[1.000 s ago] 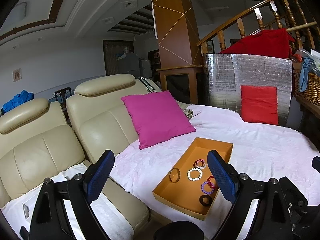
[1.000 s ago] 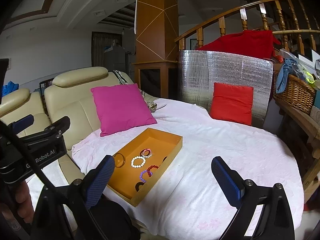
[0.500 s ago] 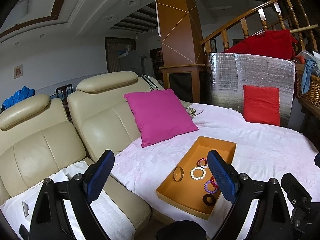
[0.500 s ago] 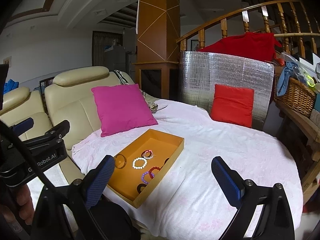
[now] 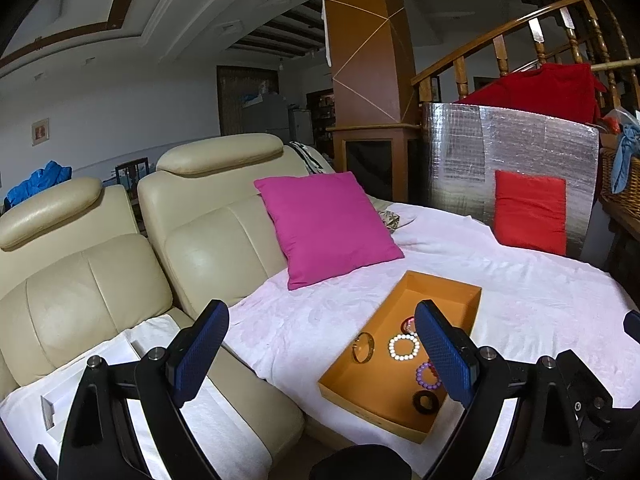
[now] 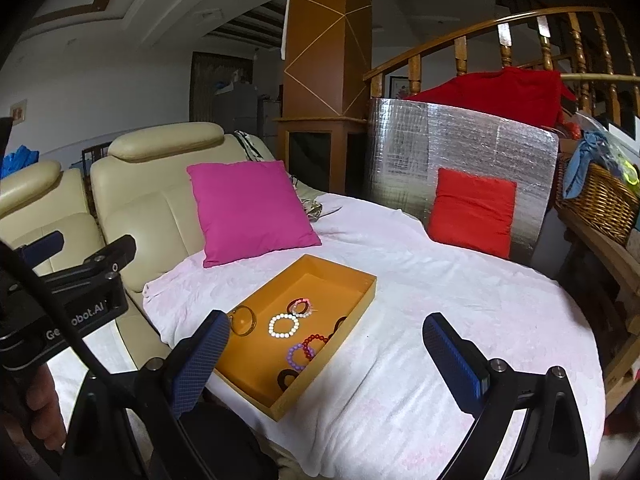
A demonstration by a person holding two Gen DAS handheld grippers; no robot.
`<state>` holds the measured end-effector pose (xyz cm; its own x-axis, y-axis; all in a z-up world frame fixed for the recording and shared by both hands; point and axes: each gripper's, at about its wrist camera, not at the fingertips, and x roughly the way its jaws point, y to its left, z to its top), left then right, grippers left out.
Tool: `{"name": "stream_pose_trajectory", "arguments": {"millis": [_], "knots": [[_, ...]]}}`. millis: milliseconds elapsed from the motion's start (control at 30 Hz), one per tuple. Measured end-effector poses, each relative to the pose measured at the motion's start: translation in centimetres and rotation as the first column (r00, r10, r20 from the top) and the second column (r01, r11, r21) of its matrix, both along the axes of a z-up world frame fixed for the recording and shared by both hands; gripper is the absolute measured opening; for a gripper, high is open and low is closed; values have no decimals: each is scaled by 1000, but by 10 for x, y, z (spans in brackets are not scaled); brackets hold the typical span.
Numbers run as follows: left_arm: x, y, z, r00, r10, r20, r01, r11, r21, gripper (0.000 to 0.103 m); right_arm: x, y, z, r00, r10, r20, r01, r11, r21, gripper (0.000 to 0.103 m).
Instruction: Organize jewelry
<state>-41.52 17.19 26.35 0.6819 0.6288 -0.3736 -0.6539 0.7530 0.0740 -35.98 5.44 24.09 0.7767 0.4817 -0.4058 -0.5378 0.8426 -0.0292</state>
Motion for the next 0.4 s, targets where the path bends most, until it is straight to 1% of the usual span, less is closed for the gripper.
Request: {"name": "stream_pose_trajectory", "arguments": {"millis": [167, 267, 333, 400], "knots": [[3, 5, -3, 1000, 23, -10, -23, 1000, 4, 94, 7, 6, -3, 1000, 11, -8, -11, 1000, 0, 99], [12, 5, -6, 999, 33, -17, -33, 999, 15, 94, 15, 7, -5, 1000, 15, -21, -15, 1000, 5, 99], [22, 1, -7, 999, 22, -27, -21, 1000, 22, 94, 24, 2, -8, 999, 10, -31, -10, 1000, 17, 99], [39, -8, -9, 999, -18, -44, 19, 1000, 16, 94, 37, -8, -12, 999, -10, -46, 12, 999, 31, 99]]}}
